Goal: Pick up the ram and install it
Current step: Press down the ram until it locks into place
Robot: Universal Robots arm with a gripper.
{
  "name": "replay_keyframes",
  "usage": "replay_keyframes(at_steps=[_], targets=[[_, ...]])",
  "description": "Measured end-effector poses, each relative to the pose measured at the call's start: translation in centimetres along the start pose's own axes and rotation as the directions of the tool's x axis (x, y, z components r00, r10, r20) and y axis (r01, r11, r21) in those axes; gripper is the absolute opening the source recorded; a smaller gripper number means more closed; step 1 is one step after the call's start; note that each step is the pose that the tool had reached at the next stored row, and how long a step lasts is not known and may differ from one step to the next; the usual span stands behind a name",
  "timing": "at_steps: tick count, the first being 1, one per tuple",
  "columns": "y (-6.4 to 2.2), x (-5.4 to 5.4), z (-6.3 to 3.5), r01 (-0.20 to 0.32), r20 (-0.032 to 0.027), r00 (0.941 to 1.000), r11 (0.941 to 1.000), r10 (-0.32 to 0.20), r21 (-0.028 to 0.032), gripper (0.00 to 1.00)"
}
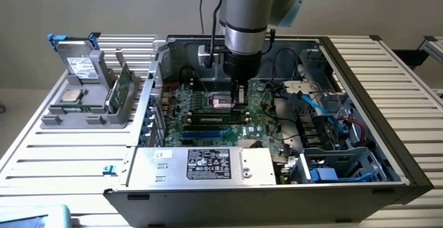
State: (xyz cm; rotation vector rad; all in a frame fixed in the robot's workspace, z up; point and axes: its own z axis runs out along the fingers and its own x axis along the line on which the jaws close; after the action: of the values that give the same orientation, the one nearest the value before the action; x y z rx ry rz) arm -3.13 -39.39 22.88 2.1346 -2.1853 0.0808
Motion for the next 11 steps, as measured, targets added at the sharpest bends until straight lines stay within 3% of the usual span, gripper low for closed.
replay_keyframes(at_steps=[3, 11], targets=[[0.59, 0.1, -0.38, 0.000, -0.0010, 1.0000, 1.0000, 0.000, -0.0016, 0.11], [3.99, 0.1, -0.31, 0.000, -0.0012, 1.0000, 1.0000, 0.000, -0.0012, 0.11]])
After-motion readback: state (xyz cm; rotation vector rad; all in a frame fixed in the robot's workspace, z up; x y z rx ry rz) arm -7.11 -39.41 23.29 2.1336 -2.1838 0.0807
